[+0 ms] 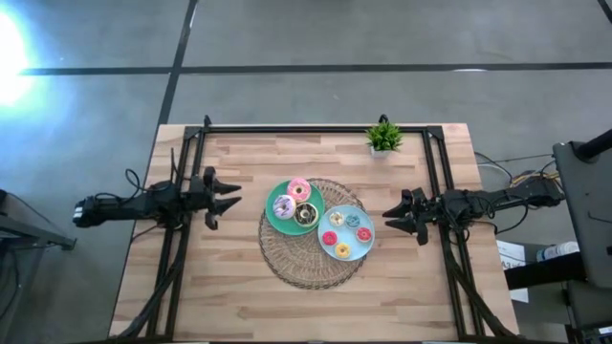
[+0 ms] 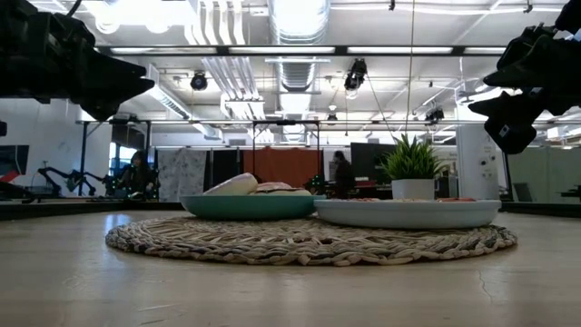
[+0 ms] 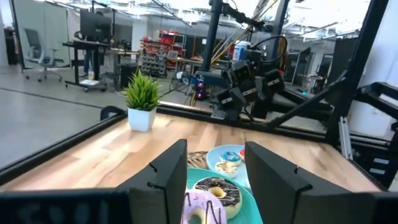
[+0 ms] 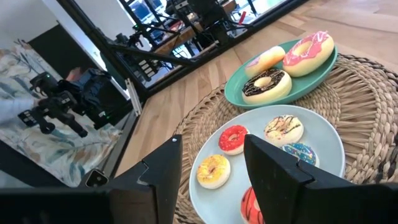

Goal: Pick & Place donuts
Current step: Return to Home Position

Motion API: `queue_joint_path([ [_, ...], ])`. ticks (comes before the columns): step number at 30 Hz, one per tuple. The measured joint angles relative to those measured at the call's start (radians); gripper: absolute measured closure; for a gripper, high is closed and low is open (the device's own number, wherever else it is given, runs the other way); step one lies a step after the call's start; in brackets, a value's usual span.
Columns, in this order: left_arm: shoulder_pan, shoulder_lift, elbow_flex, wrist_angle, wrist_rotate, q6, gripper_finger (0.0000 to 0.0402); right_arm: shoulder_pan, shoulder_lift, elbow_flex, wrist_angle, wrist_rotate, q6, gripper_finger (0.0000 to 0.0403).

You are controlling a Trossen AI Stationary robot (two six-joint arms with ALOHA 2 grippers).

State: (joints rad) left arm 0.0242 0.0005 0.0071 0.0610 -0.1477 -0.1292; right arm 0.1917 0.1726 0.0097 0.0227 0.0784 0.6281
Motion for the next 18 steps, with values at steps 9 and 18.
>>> queue_joint_path([
  [9,0.0,0.063,0.001,-0.018,0.001,-0.005,0.0266,0.0,0.0,0.0,0.001,0.001,0.0,0.0239],
  [18,0.0,0.067,0.002,-0.018,0.001,-0.006,0.0266,0.0,-0.001,0.0,0.001,0.001,-0.002,0.0239],
])
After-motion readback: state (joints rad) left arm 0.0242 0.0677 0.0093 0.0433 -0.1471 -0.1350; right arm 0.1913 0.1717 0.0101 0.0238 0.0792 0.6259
